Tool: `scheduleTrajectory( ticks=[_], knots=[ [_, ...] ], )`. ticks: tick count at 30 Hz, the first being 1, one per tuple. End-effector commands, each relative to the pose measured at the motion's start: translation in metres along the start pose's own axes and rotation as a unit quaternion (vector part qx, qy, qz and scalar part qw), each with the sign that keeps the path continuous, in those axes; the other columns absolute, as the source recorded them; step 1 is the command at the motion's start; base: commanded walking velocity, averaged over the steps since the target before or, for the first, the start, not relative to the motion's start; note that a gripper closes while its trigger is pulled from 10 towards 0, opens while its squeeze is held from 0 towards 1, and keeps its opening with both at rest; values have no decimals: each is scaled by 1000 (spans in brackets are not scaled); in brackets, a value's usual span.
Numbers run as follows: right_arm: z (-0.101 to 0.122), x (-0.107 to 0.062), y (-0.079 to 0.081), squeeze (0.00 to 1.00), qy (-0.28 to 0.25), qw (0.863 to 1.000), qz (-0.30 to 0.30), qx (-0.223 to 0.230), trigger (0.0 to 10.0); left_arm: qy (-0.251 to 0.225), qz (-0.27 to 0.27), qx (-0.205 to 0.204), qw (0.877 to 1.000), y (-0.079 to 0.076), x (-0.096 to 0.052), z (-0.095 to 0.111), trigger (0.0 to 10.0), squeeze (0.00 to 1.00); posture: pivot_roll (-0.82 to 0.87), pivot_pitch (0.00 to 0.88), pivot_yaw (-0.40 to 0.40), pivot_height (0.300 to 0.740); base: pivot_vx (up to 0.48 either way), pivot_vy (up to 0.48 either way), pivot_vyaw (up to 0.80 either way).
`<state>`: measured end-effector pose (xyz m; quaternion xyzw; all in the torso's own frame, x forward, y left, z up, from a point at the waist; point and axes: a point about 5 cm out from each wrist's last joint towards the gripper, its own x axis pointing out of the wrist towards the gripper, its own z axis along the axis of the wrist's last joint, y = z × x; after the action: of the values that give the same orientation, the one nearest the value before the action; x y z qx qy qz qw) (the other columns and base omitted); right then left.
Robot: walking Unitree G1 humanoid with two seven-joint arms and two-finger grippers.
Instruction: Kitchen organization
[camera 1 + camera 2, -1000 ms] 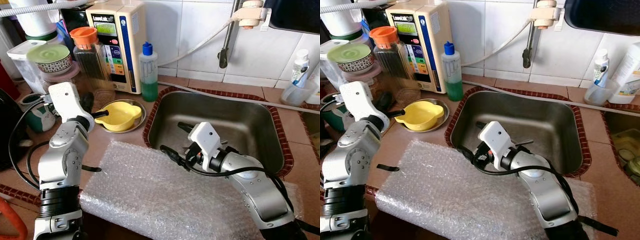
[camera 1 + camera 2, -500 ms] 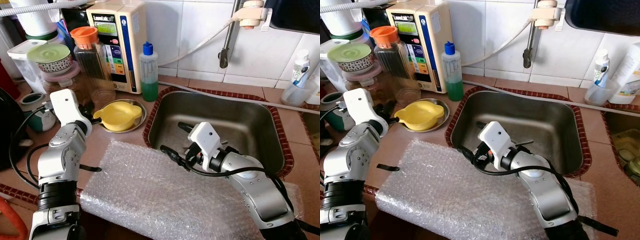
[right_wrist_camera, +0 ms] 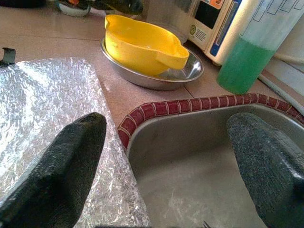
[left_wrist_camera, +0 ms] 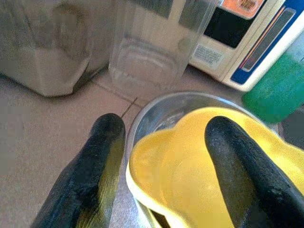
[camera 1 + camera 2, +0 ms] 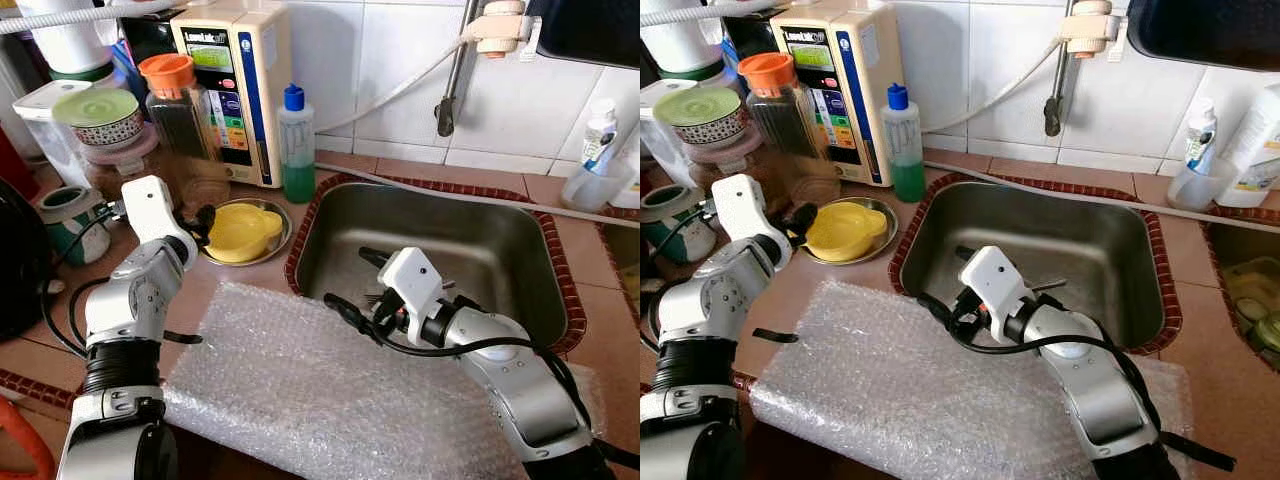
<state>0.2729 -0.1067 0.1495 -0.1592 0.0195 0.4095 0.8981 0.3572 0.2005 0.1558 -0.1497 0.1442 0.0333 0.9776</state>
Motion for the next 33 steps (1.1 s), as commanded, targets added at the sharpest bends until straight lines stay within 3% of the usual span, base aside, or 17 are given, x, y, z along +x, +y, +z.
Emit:
scheduleTrajectory(
  ticks=[1,12,13,14,21,22,23,24,25,33],
  knots=[
    [3,-1,1,0,-5,1000,-3,-3,10000,-5,0,2,1000,1,1,8,10000,1000,-57,0,74,740,0,0,0],
    [3,0,1,0,-5,1000,-3,-3,10000,18,9,11,1000,4,3,2,10000,1000,-61,0,78,740,0,0,0],
    [3,-1,1,0,-5,1000,-4,-2,10000,23,7,7,1000,4,3,1,10000,643,-61,0,78,740,0,0,0],
    [3,-1,1,0,-5,1000,-4,-2,10000,34,-1,4,999,4,2,-2,10000,0,-61,0,79,740,0,0,0],
    [3,-1,2,0,-5,1000,-5,-1,10000,60,-35,-3,998,-3,2,-11,10000,0,-60,0,81,740,0,0,0],
    [3,-1,2,0,-6,1000,-5,-1,10000,65,-41,-3,997,-4,2,-13,8549,0,-60,0,83,740,0,0,0],
    [3,-1,2,0,-6,1000,-5,0,10000,66,-41,-1,997,-3,2,-14,1804,0,-59,0,82,740,0,0,0],
    [3,-1,2,0,-6,1000,-5,0,10000,65,-41,-1,997,-3,2,-14,1804,0,-59,0,82,740,0,0,0],
    [3,-1,2,0,-6,1000,-6,0,10000,65,-42,-2,997,-3,2,-14,0,0,-59,0,82,740,0,0,0],
    [3,-1,1,0,-5,1000,-6,-1,10000,64,-25,-2,998,5,1,-14,0,0,-55,0,78,740,0,0,0]
  ],
)
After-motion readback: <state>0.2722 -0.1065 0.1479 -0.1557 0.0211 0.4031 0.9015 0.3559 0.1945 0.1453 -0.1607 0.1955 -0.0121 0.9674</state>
